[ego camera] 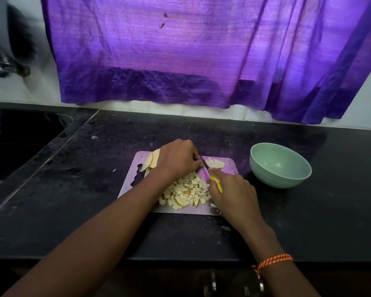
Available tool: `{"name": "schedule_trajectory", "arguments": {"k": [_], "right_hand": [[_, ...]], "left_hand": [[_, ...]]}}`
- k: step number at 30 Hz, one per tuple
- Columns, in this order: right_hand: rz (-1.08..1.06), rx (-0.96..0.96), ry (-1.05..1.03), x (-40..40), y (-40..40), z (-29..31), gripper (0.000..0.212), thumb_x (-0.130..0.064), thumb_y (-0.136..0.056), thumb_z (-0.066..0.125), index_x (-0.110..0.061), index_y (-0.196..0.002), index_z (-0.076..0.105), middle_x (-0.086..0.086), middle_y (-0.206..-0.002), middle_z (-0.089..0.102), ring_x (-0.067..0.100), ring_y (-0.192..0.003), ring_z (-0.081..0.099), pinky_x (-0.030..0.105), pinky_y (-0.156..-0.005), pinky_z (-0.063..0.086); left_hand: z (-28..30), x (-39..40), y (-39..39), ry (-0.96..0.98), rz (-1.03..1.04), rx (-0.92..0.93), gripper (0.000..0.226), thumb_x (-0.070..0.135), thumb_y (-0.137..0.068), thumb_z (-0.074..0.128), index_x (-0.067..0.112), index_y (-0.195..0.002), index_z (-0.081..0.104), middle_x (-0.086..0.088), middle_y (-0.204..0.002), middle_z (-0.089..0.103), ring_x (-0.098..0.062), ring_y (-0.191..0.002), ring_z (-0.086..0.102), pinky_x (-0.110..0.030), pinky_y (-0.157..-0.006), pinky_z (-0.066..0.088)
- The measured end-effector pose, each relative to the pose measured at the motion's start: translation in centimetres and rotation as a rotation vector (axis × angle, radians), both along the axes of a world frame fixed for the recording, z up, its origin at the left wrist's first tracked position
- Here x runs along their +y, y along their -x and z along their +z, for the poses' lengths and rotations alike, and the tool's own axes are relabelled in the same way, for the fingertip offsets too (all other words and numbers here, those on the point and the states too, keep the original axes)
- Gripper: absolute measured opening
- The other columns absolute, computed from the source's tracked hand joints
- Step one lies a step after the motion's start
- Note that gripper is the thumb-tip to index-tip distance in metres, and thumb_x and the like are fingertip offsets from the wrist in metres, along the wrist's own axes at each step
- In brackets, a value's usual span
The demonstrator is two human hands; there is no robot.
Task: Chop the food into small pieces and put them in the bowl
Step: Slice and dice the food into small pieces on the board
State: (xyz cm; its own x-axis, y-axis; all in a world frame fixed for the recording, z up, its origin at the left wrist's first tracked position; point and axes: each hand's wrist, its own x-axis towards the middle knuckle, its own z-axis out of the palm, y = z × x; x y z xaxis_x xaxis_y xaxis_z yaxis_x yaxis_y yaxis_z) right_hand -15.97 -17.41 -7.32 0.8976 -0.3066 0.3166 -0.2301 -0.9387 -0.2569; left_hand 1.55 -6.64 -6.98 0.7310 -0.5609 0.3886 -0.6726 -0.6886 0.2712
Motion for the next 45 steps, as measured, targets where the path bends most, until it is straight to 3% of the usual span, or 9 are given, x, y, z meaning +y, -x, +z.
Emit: {"name": "schedule_trajectory", "arguments": {"k": [6, 15, 18, 21, 25, 30, 36, 42, 45], "right_hand": [[0.002, -0.009, -0.064, -0.3, 2.0, -0.5, 0.04, -0.045, -0.103, 0.044, -0.039, -0.142, 0.054, 0.004, -0.1, 0.07, 0.026, -0.088, 0.063, 0.04, -0.075, 0.052], [-0.004, -0.151, -0.146, -0.8, 3.8, -1.5, 0.047, -0.05, -0.097, 0.042, -0.045, -0.143, 0.054, 0.0, -0.081, 0.067, 0.02, -0.074, 0.058, 0.038, -0.068, 0.052], [0.012, -0.145, -0.13, -0.8, 2.0, -1.1, 0.042, -0.04, -0.099, 0.052, -0.044, -0.14, 0.057, 0.004, -0.088, 0.07, 0.027, -0.083, 0.063, 0.036, -0.069, 0.048], [0.028, -0.089, -0.059, -0.7, 0.5, -0.7, 0.043, -0.041, -0.101, 0.05, -0.044, -0.143, 0.054, 0.004, -0.096, 0.071, 0.03, -0.09, 0.063, 0.034, -0.068, 0.039], [0.032, -0.062, -0.023, -0.9, 0.2, -0.7, 0.042, -0.041, -0.102, 0.048, -0.044, -0.143, 0.053, 0.005, -0.098, 0.071, 0.03, -0.09, 0.064, 0.036, -0.067, 0.038], [0.03, -0.041, -0.027, -0.8, 0.0, -0.8, 0.042, -0.041, -0.101, 0.05, -0.041, -0.142, 0.055, 0.006, -0.105, 0.072, 0.03, -0.096, 0.064, 0.039, -0.073, 0.045], [0.039, -0.038, -0.048, -1.0, 1.9, -1.2, 0.04, -0.048, -0.103, 0.046, -0.042, -0.141, 0.055, 0.003, -0.098, 0.071, 0.025, -0.088, 0.063, 0.04, -0.073, 0.052], [0.044, -0.137, -0.181, -2.1, 4.6, -2.0, 0.042, -0.051, -0.098, 0.047, -0.048, -0.138, 0.058, -0.005, -0.08, 0.069, 0.015, -0.074, 0.061, 0.038, -0.069, 0.054], [-0.062, -0.238, -0.174, -3.4, 3.7, -1.7, 0.041, -0.045, -0.096, 0.046, -0.043, -0.135, 0.059, -0.002, -0.081, 0.071, 0.023, -0.077, 0.065, 0.041, -0.07, 0.056]], "left_hand": [[0.0, -0.3, 0.3, -0.006, 0.026, -0.013, 0.02, 0.05, -0.091, 0.08, 0.03, -0.092, 0.084, 0.013, -0.076, 0.074, -0.006, -0.071, 0.063, -0.022, -0.051, 0.034], [0.4, 0.5, -0.2, 0.021, 0.066, 0.002, 0.013, 0.043, -0.094, 0.078, 0.032, -0.091, 0.085, 0.014, -0.079, 0.076, -0.006, -0.074, 0.065, -0.026, -0.057, 0.043], [0.6, 1.0, -0.9, 0.037, 0.088, 0.038, 0.011, 0.039, -0.095, 0.077, 0.032, -0.091, 0.085, 0.014, -0.082, 0.077, -0.008, -0.077, 0.067, -0.028, -0.062, 0.045], [0.3, 1.0, -1.2, 0.02, 0.073, 0.057, 0.01, 0.038, -0.094, 0.077, 0.033, -0.094, 0.085, 0.013, -0.085, 0.078, -0.011, -0.081, 0.07, -0.031, -0.067, 0.052], [0.1, 0.8, -1.1, 0.003, 0.031, 0.066, 0.008, 0.037, -0.092, 0.078, 0.035, -0.095, 0.085, 0.015, -0.087, 0.078, -0.01, -0.081, 0.07, -0.035, -0.069, 0.06], [-0.2, 0.4, -0.6, -0.006, 0.006, 0.024, 0.014, 0.047, -0.089, 0.08, 0.034, -0.093, 0.083, 0.014, -0.085, 0.076, -0.008, -0.079, 0.067, -0.028, -0.063, 0.051], [0.1, 0.1, 0.0, 0.001, 0.023, 0.009, 0.016, 0.047, -0.091, 0.079, 0.032, -0.086, 0.081, 0.014, -0.078, 0.073, -0.006, -0.076, 0.064, -0.023, -0.052, 0.034], [0.3, 0.3, 0.2, 0.008, -0.009, 0.016, 0.013, 0.04, -0.093, 0.077, 0.031, -0.085, 0.08, 0.015, -0.079, 0.072, -0.006, -0.077, 0.065, -0.022, -0.051, 0.034], [0.2, 0.5, 0.1, 0.043, -0.044, 0.046, 0.011, 0.035, -0.096, 0.074, 0.03, -0.088, 0.079, 0.014, -0.083, 0.073, -0.007, -0.078, 0.066, -0.023, -0.053, 0.037]]}}
